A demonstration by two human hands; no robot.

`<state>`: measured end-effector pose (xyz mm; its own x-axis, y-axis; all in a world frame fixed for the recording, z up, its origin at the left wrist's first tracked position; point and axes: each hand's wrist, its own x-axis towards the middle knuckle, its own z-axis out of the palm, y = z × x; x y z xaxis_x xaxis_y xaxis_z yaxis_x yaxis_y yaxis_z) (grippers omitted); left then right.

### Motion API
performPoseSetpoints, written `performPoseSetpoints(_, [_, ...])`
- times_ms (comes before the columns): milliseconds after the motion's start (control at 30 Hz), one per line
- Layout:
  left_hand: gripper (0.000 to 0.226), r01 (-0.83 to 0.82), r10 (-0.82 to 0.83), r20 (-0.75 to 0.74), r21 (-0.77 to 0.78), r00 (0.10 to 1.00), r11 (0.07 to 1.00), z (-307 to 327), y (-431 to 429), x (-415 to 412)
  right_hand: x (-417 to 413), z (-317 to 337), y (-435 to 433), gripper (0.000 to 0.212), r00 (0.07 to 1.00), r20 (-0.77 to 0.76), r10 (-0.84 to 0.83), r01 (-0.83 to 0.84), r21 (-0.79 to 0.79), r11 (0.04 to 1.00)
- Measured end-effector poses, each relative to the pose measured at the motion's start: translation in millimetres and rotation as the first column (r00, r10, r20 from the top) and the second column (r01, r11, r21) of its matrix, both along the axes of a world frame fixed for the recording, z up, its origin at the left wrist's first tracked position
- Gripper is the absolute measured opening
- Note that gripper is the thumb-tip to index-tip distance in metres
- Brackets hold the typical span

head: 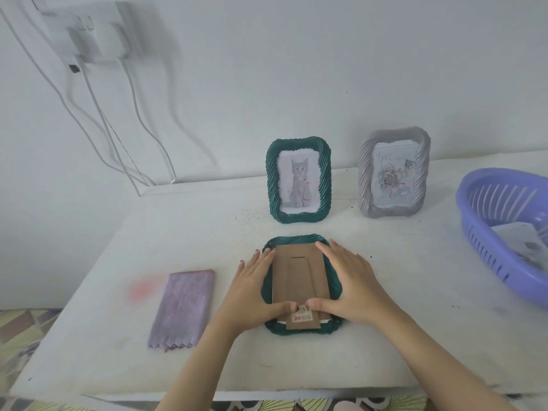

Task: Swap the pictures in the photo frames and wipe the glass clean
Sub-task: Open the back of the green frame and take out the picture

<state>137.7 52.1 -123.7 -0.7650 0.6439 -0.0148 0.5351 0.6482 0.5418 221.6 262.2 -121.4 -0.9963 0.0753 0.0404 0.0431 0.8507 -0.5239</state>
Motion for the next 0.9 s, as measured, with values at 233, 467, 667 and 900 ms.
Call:
performPoseSetpoints(233, [0.131,-0.003,-0.023,-0.178,-0.145,0.984,0.989,2.6,1.7,-7.5,-8.4,-1.9,5.4,0.117,1.000,0.001,-0.020,0.019,0.079,0.997])
performPoseSetpoints(467, [0.135,-0.012,-0.022,-0.167,-0.199,0.986,0.980,3.7,4.4,-12.5,-10.1,2.0,5.5,0.122,0.999,0.037,-0.031,0.026,0.117,0.993])
performPoseSetpoints(667, [0.136,0.014,-0.075,-0.173,-0.329,0.982,0.944,16.3,12.1,-21.2,-17.3,10.2,5.7,0.115,0.989,0.145,-0.021,0.003,0.125,0.992])
performPoseSetpoints(900, [0.142,0.042,-0.057,-0.029,-0.386,0.998,0.922,24.3,24.2,-28.7,-29.1,23.1,4.1,0.111,0.967,0.253,-0.036,-0.004,0.159,0.987])
